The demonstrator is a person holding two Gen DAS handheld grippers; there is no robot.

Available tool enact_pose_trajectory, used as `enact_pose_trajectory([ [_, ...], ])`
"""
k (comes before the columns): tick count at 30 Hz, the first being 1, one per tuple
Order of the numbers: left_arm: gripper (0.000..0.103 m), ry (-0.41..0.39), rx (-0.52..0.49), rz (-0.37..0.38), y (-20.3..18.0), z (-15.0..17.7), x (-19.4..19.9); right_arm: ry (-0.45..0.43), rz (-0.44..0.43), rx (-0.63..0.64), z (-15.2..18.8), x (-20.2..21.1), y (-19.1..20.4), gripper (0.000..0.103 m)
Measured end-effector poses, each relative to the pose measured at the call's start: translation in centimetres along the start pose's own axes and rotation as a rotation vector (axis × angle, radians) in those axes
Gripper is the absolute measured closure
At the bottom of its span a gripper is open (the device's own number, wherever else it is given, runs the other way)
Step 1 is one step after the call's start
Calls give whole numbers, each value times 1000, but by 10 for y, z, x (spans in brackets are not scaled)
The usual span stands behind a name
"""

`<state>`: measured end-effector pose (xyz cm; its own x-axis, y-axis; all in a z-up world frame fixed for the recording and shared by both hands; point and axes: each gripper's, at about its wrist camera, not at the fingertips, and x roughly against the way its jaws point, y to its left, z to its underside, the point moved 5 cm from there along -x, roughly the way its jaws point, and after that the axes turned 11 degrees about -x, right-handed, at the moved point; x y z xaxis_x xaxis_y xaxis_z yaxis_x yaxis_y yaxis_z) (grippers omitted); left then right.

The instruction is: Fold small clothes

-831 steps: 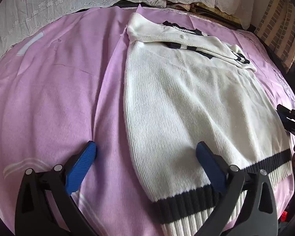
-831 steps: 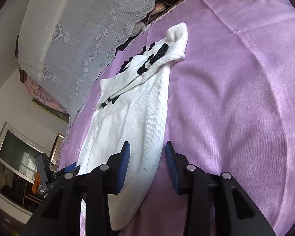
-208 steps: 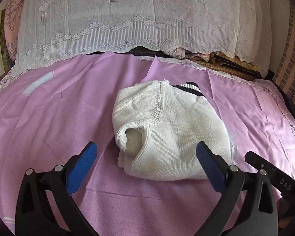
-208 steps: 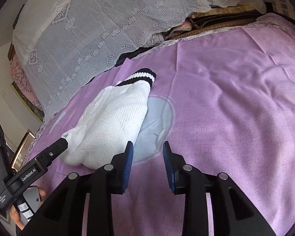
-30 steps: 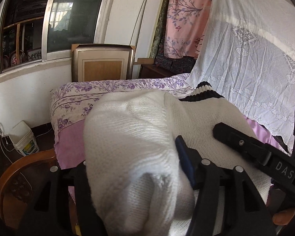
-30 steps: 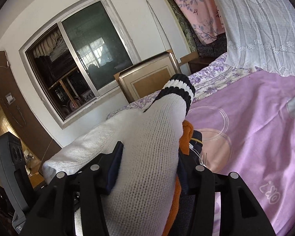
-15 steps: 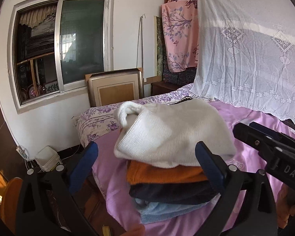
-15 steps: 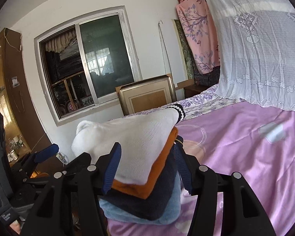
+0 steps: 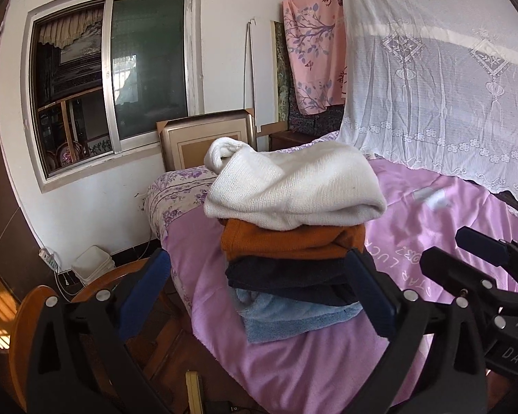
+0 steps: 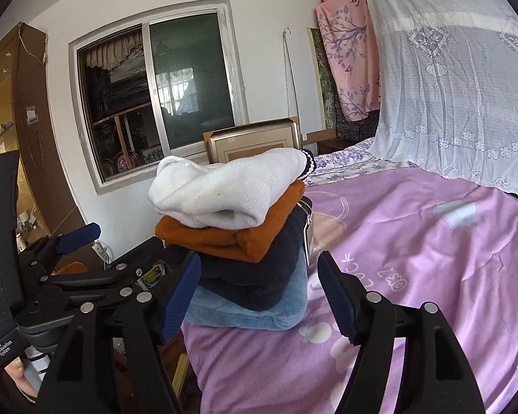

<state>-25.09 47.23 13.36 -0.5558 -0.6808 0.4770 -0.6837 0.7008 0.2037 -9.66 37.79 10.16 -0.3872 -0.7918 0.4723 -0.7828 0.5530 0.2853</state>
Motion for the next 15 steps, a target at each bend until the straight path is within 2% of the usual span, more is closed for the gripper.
enact_pose_trajectory([
  [7,5,-6,-5,-29,-4,-2,7,5,4,11,4,5,2,32],
  [15,5,27,20,-10,-4,2,2,18,3,8,5,6,1,31],
])
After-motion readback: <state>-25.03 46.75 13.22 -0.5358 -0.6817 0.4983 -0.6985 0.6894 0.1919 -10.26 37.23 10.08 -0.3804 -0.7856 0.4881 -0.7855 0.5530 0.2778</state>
